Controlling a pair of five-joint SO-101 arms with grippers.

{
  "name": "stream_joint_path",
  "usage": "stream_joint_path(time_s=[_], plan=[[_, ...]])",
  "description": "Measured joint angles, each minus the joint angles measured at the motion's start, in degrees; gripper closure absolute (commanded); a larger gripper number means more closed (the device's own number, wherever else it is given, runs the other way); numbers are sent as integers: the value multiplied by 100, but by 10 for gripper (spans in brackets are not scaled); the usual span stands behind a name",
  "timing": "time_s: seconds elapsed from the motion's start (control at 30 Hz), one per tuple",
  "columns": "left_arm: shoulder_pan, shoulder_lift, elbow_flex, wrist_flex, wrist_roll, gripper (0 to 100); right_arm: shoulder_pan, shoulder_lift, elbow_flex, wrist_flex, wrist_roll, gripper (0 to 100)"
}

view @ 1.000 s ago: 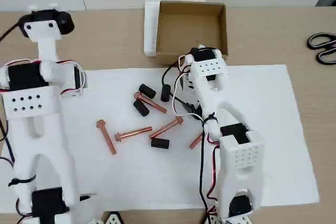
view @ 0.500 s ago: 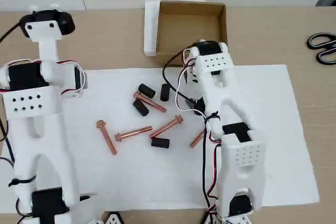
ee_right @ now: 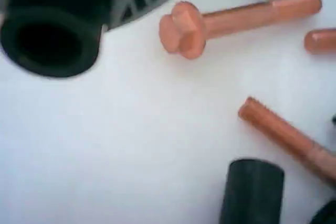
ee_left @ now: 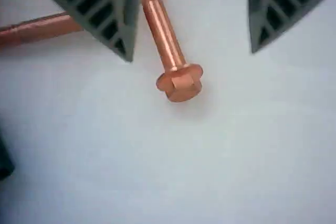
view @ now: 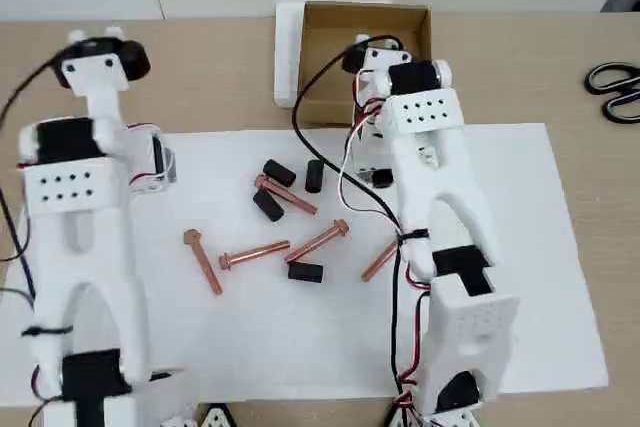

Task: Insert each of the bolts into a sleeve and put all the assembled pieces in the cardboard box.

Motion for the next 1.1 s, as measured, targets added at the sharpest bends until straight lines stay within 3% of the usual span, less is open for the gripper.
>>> stream_joint_path(time_s=[0.17, 0.37, 0.67, 0.97, 1.1], plan=[[475, 633, 62, 308, -9, 863, 44, -18, 0, 0, 862, 996], [853, 642, 229, 484, 70, 863, 422, -18, 0, 0, 967, 996], [976, 686, 879, 501, 2145, 863, 1055, -18, 0, 0, 1002, 996], [1055, 686, 1644, 492, 2602, 863, 1134, -18, 0, 0, 1002, 995], [1055, 686, 1934, 53, 2840, 863, 1134, -18, 0, 0, 1002, 995]])
